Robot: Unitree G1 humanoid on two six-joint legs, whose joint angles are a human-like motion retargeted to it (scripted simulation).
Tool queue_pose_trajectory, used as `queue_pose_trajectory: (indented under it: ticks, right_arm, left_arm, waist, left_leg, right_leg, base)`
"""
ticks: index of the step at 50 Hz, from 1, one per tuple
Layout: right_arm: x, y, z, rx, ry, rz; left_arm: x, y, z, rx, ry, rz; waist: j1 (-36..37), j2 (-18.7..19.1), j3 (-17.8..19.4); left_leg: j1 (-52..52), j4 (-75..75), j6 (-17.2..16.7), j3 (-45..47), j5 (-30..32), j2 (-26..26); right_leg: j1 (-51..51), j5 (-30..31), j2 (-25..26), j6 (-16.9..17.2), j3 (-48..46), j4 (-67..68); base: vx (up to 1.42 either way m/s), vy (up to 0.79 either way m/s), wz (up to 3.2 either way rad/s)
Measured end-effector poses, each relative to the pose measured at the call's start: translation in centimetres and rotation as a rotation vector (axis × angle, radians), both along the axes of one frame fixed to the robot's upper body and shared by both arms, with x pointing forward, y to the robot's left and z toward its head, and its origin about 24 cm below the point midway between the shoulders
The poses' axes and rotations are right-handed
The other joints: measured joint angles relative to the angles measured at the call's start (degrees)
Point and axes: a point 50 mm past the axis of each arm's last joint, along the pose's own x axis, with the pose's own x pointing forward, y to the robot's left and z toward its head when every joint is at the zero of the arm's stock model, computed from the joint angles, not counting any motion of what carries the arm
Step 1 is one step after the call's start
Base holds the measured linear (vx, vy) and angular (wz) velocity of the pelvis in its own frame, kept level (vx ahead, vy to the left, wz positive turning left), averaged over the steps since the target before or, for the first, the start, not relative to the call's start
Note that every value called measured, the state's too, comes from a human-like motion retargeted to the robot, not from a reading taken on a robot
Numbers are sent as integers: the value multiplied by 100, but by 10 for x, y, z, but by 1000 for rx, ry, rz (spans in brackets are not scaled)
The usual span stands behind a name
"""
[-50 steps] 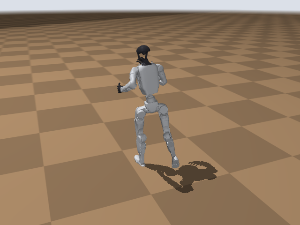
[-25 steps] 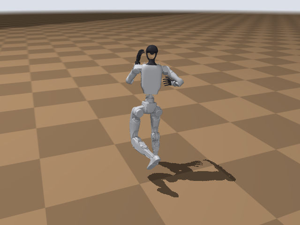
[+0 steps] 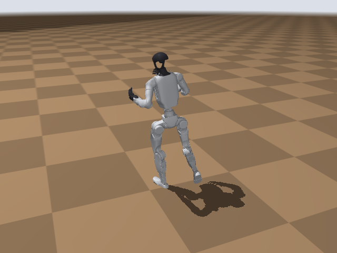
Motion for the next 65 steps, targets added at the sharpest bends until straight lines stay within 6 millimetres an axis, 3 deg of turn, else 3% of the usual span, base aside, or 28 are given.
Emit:
queue_pose_trajectory:
  ticks: [2,4,5,6,8,10,13,15,18,20,23,25,28,30,32,36,40,43,45,48,51,53,55,56,58,60,63,65]
  right_arm:
    - [21,-12,-54,-65,255,-141]
    - [20,-30,-112,-145,502,-272]
    - [11,-41,-134,-171,597,-316]
    - [-4,-53,-143,-169,649,-334]
    - [-34,-75,-153,-158,748,-369]
    - [-64,-95,-159,-136,869,-408]
    - [-95,-118,-165,-137,1015,-475]
    - [-106,-130,-163,-201,1049,-515]
    - [-109,-140,-156,-314,1053,-541]
    - [-106,-142,-150,-341,1034,-549]
    - [-86,-141,-140,-310,913,-592]
    - [-63,-138,-140,-297,835,-614]
    - [0,-118,-143,-426,715,-554]
    - [38,-87,-120,-478,545,-469]
    - [51,-53,-82,-334,376,-357]
    - [33,-24,-22,-76,144,-215]
    - [6,-5,-3,95,80,-5]
    - [-10,13,3,80,30,128]
    - [-17,19,4,57,27,193]
    - [-11,24,-1,9,50,220]
    - [16,30,-34,-47,225,183]
    - [39,24,-67,-142,344,43]
    - [48,9,-82,-227,358,-78]
    - [43,2,-79,-222,342,-81]
    - [30,-9,-72,-177,335,-53]
    - [14,-25,-66,-157,345,-37]
    - [-10,-54,-77,-181,462,-93]
    - [-27,-76,-90,-206,565,-167]
  left_arm:
    - [51,-18,6,-17,-103,-10]
    - [94,-42,36,-31,-260,-19]
    - [111,-58,61,-47,-365,-38]
    - [116,-73,91,-70,-493,-77]
    - [112,-97,148,-106,-732,-150]
    - [98,-112,189,-129,-912,-204]
    - [79,-118,220,-159,-1050,-273]
    - [68,-113,232,-177,-1116,-296]
    - [56,-102,238,-184,-1177,-280]
    - [53,-93,231,-223,-1157,-279]
    - [64,-78,201,-277,-1020,-268]
    - [82,-61,157,-287,-828,-142]
    - [99,-32,42,-358,-359,179]
    - [77,-23,-25,-434,-103,276]
    - [45,-18,-47,-345,9,244]
    - [5,-10,-29,-206,110,37]
    - [-17,-4,3,-295,63,-27]
    - [-17,-9,31,-203,-86,-65]
    - [-16,-16,51,-277,-228,-80]
    - [-6,-29,79,-368,-478,-86]
    - [29,-53,87,-514,-616,-112]
    - [61,-77,100,-593,-654,-122]
    - [76,-101,136,-634,-767,-208]
    - [70,-103,160,-602,-876,-263]
    - [47,-107,201,-565,-1073,-420]
    - [31,-103,232,-304,-1273,-309]
    - [35,-110,248,-148,-1308,-261]
    - [52,-117,247,-65,-1248,-234]
  waist:
    - [-426,-540,210]
    - [-801,-670,404]
    - [-988,-637,477]
    - [-1243,-507,484]
    - [-1801,-175,422]
    - [-2319,184,271]
    - [-2884,497,-1]
    - [-3274,427,-82]
    - [-3636,-40,91]
    - [-3622,-309,332]
    - [-3374,-379,768]
    - [-3155,-184,1165]
    - [-2749,189,1637]
    - [-2346,248,1598]
    - [-1764,204,1262]
    - [-653,-23,277]
    - [-354,-72,-399]
    - [-548,256,-422]
    - [-735,447,-306]
    - [-949,542,-13]
    - [-1447,540,354]
    - [-1821,595,576]
    - [-2176,723,751]
    - [-2294,897,844]
    - [-2643,1246,1020]
    - [-3201,1576,1139]
    - [-4008,1988,1110]
    - [-4330,2156,947]
  left_leg:
    - [-587,1428,811,-435,-886,-496]
    - [-702,2257,950,-729,-1459,-682]
    - [-635,2429,924,-882,-1626,-737]
    - [-489,2412,839,-1068,-1642,-734]
    - [-169,2247,571,-1470,-1490,-628]
    - [262,1746,189,-1888,-1033,-409]
    - [1086,551,-309,-2432,85,-151]
    - [1549,130,-496,-2583,662,-175]
    - [2026,782,-431,-2124,482,-85]
    - [1873,2298,-214,-1966,-116,111]
    - [919,5359,201,-2230,-1055,300]
    - [383,6881,356,-2510,-1521,462]
    - [-275,8040,392,-2642,-2061,587]
    - [-675,8086,513,-2308,-2318,571]
    - [-1102,7513,706,-1763,-2393,510]
    - [-1478,4856,876,-404,-1913,157]
    - [-576,1099,226,1317,-706,-483]
    - [-83,21,-96,2776,120,-510]
    - [48,67,-68,3332,62,-392]
    - [43,-139,167,2493,-1183,-538]
    - [-360,1202,754,1041,-2522,-496]
    - [-569,1907,894,408,-2760,-576]
    - [-588,2142,707,-151,-2760,-703]
    - [-453,2112,528,-336,-2760,-613]
    - [-98,1859,179,-715,-2577,-430]
    - [379,1143,-95,-1168,-1838,-339]
    - [948,289,-567,-1863,-192,-98]
    - [1226,-97,-894,-2130,923,23]
  right_leg:
    - [-994,-479,-400,152,380,1401]
    - [-1691,-705,-719,154,417,2007]
    - [-1984,-779,-913,92,330,2105]
    - [-2164,-844,-1078,13,127,1896]
    - [-2388,-874,-1242,-50,-348,1086]
    - [-2415,-609,-1102,111,-802,-357]
    - [-2044,337,-623,760,-1153,-3627]
    - [-1578,967,-544,1293,-1102,-5992]
    - [-1259,987,-890,1824,-422,-7523]
    - [-1164,794,-1105,1859,-27,-7662]
    - [-1106,1467,-1497,1814,-394,-7141]
    - [-1438,1428,-1509,1666,-517,-5876]
    - [-1812,319,-1303,1228,-592,-4189]
    - [-1844,-1,-1277,1011,-668,-3758]
    - [-1649,72,-1308,885,-926,-3988]
    - [-883,1102,-1362,749,-1671,-5201]
    - [-74,2506,-952,899,-1357,-5801]
    - [58,2525,-65,981,-299,-5126]
    - [-141,2093,265,907,-126,-3902]
    - [-1046,1107,110,933,-285,-987]
    - [-1629,124,-176,908,-172,1537]
    - [-1986,-380,-274,883,32,2704]
    - [-2471,-428,268,1342,477,3324]
    - [-2706,-725,210,1023,619,3447]
    - [-3151,-975,362,649,770,3282]
    - [-3467,-972,380,347,593,2483]
    - [-3312,-856,266,111,-168,253]
    - [-2945,-574,335,279,-607,-1740]
  base:
    - [92,11,188]
    - [97,6,188]
    - [101,3,188]
    - [103,0,191]
    - [105,-9,191]
    - [106,-23,165]
    - [107,-36,141]
    - [105,-49,167]
    - [97,-61,152]
    - [81,-64,98]
    - [66,-49,69]
    - [59,-39,32]
    - [55,-33,3]
    - [54,-22,24]
    - [53,-11,82]
    - [55,6,195]
    - [58,20,308]
    - [49,5,336]
    - [41,-1,313]
    - [27,-1,294]
    - [27,-7,351]
    - [27,-3,392]
    - [35,4,348]
    - [46,10,255]
    - [55,14,212]
    - [65,16,252]
    - [79,9,292]
    - [89,-4,284]
